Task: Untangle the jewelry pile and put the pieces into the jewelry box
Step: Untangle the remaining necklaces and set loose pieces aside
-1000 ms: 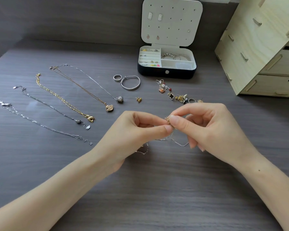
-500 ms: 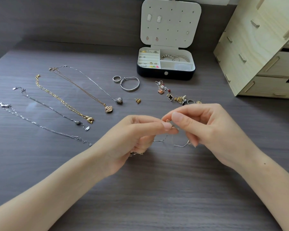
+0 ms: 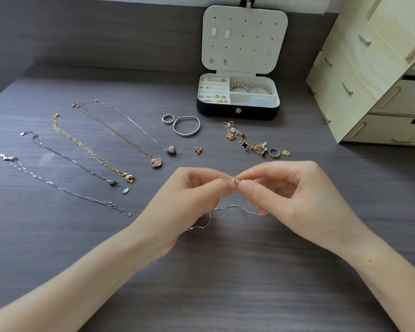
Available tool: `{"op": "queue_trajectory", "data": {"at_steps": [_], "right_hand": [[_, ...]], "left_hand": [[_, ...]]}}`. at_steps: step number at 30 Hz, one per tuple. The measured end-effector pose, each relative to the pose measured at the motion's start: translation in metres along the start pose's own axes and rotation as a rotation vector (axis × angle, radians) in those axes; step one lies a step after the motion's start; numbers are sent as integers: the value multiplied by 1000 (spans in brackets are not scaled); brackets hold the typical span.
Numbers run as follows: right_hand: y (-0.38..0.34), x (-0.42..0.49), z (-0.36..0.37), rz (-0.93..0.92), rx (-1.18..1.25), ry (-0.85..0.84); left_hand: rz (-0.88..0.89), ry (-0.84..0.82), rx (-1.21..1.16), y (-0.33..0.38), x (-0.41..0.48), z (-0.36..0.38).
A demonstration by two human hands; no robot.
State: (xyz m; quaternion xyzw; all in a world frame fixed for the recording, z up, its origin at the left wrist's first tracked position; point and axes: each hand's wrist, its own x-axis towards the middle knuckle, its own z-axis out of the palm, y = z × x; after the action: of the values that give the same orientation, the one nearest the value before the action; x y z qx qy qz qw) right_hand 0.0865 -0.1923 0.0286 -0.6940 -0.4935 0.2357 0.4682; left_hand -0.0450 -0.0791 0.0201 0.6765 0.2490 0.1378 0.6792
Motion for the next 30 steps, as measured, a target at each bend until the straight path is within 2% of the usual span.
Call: {"op": "queue_trajectory", "data": {"at_steps": [3,6,9,11,13,15,17,19,21,26,30], "right_hand": [[6,1,2,-182,-320,155],[9,2,4,-323,-535,248],[10,2,7,-448,-657,272],[10,3,8,-506,-721,281],[10,4,9,-482,-722,272],[10,3,10,-378,-642,232],[6,2,10,-199,-477,170],[5,2,8,-12,-281,102],[5,4,6,97,-103,46],[2,5,4,210,224,-37],[1,4,3,201,309,-71]], "left_hand": [[52,13,106,-2,-1,1],[255,53,379,-9,-1,4],[393,147,657,-16,2,4],[415,171,703,-18,3,3],[425,195,722,-19,3,3],[429,230,721,-19,3,3],[400,251,643,-15,2,3],[339,222,510,-11,2,2],[230,159,360,-9,2,0],[-19,3,40,-3,2,-1],[-102,-119,-91,0,3,-3]]}}
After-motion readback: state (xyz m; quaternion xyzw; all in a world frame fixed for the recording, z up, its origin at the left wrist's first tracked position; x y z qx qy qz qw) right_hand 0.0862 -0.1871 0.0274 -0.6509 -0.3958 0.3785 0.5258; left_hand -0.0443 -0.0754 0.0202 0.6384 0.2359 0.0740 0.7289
